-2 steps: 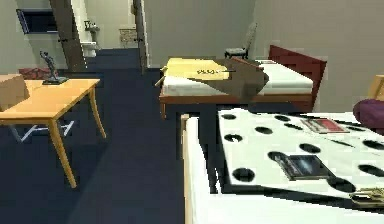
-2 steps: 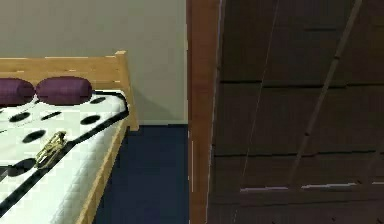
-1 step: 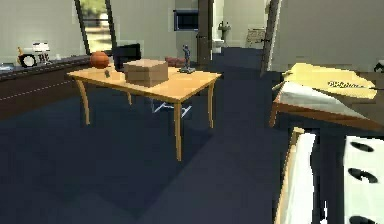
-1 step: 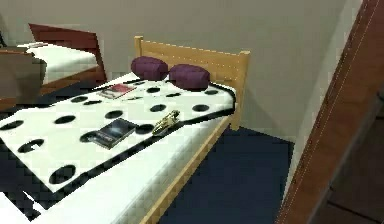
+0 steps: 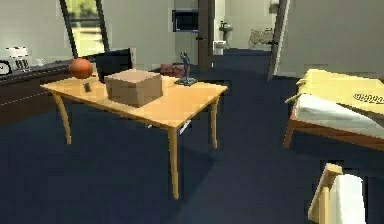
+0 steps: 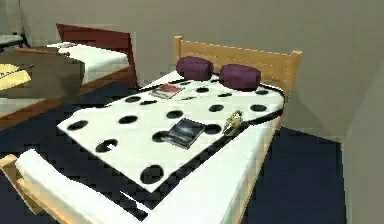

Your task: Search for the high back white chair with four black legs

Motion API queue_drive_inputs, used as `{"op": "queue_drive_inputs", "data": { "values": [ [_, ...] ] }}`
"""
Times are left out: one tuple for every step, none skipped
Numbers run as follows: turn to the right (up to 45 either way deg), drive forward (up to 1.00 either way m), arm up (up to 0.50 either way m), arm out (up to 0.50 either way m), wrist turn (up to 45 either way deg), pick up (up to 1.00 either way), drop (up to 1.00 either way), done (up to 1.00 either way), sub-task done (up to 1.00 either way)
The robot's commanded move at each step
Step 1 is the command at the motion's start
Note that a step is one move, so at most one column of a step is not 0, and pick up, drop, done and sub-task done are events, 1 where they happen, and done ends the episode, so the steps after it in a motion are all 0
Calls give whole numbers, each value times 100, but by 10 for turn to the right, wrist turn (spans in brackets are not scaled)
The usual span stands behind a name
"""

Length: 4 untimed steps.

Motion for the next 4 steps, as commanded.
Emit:
{"op": "queue_drive_inputs", "data": {
  "values": [
    [180, 0, 0, 0, 0, 0, 0, 0, 0],
    [0, 100, 0, 0, 0, 0, 0, 0, 0],
    [0, 100, 0, 0, 0, 0, 0, 0, 0],
    [0, 30, 0, 0, 0, 0, 0, 0, 0]
  ]
}}
